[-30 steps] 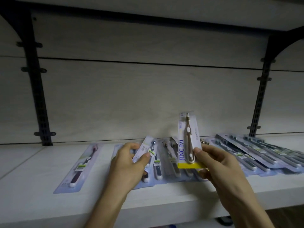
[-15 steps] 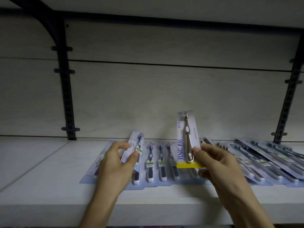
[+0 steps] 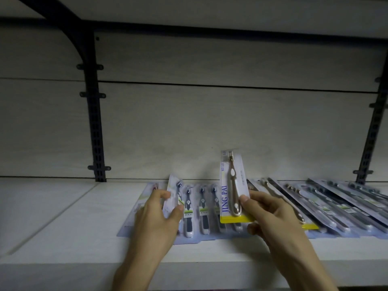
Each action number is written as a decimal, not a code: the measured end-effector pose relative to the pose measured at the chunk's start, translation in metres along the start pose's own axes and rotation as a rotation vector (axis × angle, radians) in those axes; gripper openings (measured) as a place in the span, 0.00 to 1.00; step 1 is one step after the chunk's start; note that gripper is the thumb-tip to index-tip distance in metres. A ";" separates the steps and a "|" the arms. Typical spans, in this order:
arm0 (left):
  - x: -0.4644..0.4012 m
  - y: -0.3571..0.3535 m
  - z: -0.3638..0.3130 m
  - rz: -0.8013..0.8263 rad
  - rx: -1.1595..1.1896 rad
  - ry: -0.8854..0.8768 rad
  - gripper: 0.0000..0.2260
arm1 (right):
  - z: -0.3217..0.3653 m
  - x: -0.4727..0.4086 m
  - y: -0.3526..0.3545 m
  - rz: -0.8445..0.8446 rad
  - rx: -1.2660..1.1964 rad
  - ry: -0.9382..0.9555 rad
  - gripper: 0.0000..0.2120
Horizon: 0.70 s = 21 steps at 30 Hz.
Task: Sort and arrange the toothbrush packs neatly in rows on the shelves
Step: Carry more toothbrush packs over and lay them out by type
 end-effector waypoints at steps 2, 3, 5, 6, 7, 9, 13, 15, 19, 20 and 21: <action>-0.001 -0.003 0.002 -0.006 -0.077 -0.013 0.10 | 0.000 0.001 0.002 -0.009 0.000 -0.006 0.04; -0.002 -0.004 0.002 -0.010 -0.127 -0.025 0.11 | 0.000 0.001 0.004 -0.017 -0.001 -0.007 0.04; -0.003 -0.003 0.001 -0.027 -0.211 -0.052 0.12 | -0.001 0.001 0.008 -0.039 -0.009 -0.001 0.06; -0.004 -0.002 0.000 -0.039 -0.247 -0.061 0.13 | -0.001 0.001 0.009 -0.044 -0.010 0.002 0.06; -0.005 -0.001 0.000 -0.058 -0.290 -0.072 0.14 | -0.001 0.001 0.010 -0.042 -0.009 0.003 0.06; -0.005 0.001 -0.002 -0.110 -0.399 -0.104 0.16 | 0.000 0.002 0.013 -0.037 -0.007 0.006 0.05; 0.002 0.000 -0.007 -0.152 -0.401 -0.141 0.15 | 0.005 0.006 0.019 -0.029 -0.007 0.012 0.06; 0.007 -0.001 -0.009 -0.158 -0.385 -0.166 0.14 | 0.007 0.010 0.023 -0.030 -0.010 0.005 0.06; 0.029 -0.001 -0.013 -0.177 -0.355 -0.205 0.13 | 0.015 0.023 0.035 -0.017 -0.009 0.013 0.07; 0.036 0.000 -0.014 -0.187 -0.348 -0.215 0.12 | 0.018 0.026 0.038 -0.007 -0.015 0.015 0.08; 0.042 0.001 -0.016 -0.199 -0.343 -0.226 0.12 | 0.021 0.029 0.041 0.004 -0.022 0.017 0.07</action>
Point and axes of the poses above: each hand's wrist, its own x-axis away from the middle knuckle, its own y-axis out of the back of the hand, z = x × y, the point moved 2 cm from there along -x, towards the middle knuckle, and after that the axes turned 12 degrees about y, right-handed, at the moved point
